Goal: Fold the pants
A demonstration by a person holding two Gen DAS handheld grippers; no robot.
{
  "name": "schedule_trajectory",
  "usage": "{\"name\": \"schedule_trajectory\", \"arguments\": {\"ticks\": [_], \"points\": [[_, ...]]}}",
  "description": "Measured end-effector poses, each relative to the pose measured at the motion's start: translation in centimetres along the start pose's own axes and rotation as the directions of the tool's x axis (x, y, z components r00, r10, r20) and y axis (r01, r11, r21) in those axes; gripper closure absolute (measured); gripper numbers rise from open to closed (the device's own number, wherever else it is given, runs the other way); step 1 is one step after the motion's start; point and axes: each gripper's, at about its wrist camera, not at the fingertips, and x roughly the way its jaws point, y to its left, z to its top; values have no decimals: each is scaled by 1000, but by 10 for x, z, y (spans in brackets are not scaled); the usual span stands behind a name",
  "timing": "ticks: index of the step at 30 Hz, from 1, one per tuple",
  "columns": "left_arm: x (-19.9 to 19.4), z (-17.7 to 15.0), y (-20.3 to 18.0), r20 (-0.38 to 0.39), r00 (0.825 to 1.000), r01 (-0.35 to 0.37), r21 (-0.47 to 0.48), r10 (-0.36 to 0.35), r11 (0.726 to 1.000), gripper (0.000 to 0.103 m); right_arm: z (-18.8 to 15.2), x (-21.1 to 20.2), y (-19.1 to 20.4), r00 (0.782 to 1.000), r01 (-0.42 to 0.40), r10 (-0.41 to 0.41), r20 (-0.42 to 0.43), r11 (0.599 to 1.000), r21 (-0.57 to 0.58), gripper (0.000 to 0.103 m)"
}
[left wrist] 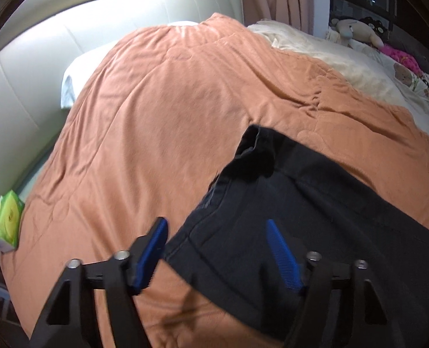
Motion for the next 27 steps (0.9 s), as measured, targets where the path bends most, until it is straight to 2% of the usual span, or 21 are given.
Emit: {"name": "schedule_trajectory", "arguments": {"ticks": [1,3,13,19,23,24,25,26,27], "points": [[0,-6,5,-18,1000,13,-11,-13,1000,48,-3,-4,-2,1000,-3,3,-2,1000,4,15],[-1,-16,9,-39,999,29,-20,-30,999,51,-9,-13,-7,1000,-8,8,-8,1000,8,15],[18,-45,21,-78,991,100,-144,-112,984,52,-50,-40,-18,998,-28,28,-54,1000,-3,15],[48,-47,18,-104,978,151,-257,-182,955,52,-68,-40,-32,996,-43,47,-81,998,53,15],[68,-52,23,-130,971,146,-346,-201,927,52,-80,-34,-42,990,-49,62,-124,993,106,15],[71,-52,25,-124,970,152,-366,-210,918,56,-82,-34,-45,989,-59,75,-126,990,124,15],[72,-52,26,-116,970,156,-379,-214,912,71,-84,-35,-47,989,-63,81,-127,989,137,15],[73,-52,27,-110,971,155,-386,-213,909,81,-84,-34,-49,989,-60,78,-129,988,141,15],[72,-51,28,-109,972,151,-390,-208,908,98,-85,-34,-50,989,-54,73,-131,989,141,15]]}}
